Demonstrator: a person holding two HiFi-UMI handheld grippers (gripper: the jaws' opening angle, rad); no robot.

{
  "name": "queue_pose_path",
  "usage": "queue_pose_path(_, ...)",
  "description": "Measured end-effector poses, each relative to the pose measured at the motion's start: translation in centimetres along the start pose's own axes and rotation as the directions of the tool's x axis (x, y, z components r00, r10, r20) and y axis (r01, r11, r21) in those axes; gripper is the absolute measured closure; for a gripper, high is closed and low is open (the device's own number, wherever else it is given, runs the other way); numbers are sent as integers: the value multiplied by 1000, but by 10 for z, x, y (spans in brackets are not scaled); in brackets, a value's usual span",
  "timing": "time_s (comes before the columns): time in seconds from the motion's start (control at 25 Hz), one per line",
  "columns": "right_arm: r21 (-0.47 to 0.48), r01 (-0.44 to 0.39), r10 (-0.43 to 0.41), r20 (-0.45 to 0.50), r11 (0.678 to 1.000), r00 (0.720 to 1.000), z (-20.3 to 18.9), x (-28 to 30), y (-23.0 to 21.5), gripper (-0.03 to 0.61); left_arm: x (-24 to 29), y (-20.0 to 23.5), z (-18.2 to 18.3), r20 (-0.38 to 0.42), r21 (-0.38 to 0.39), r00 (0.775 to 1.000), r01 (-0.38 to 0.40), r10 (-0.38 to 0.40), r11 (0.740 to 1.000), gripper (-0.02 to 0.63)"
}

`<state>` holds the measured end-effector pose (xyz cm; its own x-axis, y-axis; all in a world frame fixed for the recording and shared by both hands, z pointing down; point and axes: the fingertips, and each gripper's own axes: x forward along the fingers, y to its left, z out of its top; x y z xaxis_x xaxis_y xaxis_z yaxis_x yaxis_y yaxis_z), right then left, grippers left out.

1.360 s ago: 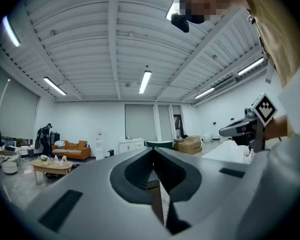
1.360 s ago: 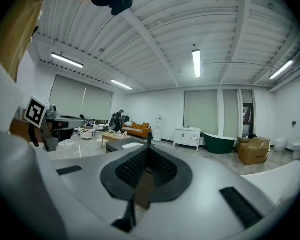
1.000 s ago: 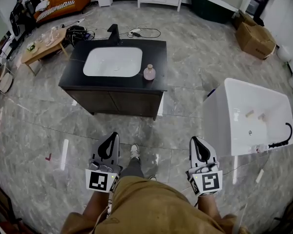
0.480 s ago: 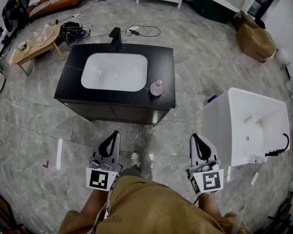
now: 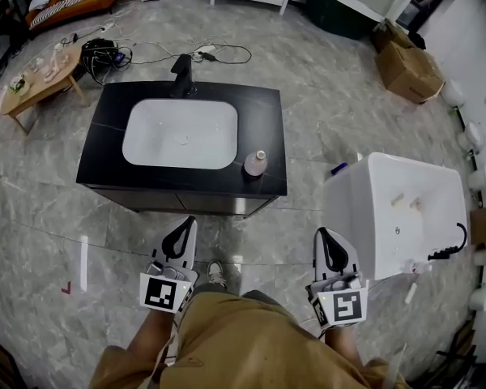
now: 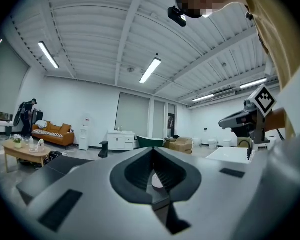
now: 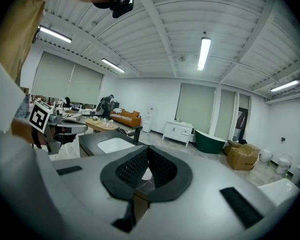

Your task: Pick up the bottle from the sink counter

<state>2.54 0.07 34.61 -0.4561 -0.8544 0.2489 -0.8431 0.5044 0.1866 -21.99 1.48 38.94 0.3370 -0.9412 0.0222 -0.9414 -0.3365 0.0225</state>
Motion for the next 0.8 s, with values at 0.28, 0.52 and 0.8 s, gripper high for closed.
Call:
queue_pose_path(0.28,21,31,-31,-23,999,999,-6,4,-10,575,35,-9,4,60,-37,996,70,-68,997,611)
queue_pose_path(0.52,48,24,-24,4,999,1000,-7,14,-31,575,66,-23,6,35,0,998,55,-55,998,611)
queue_pose_path(0.8,67,31,-34,55,997,998,-1,26,-78,575,93,-34,6,-18,53,1000,26,-25,998,611)
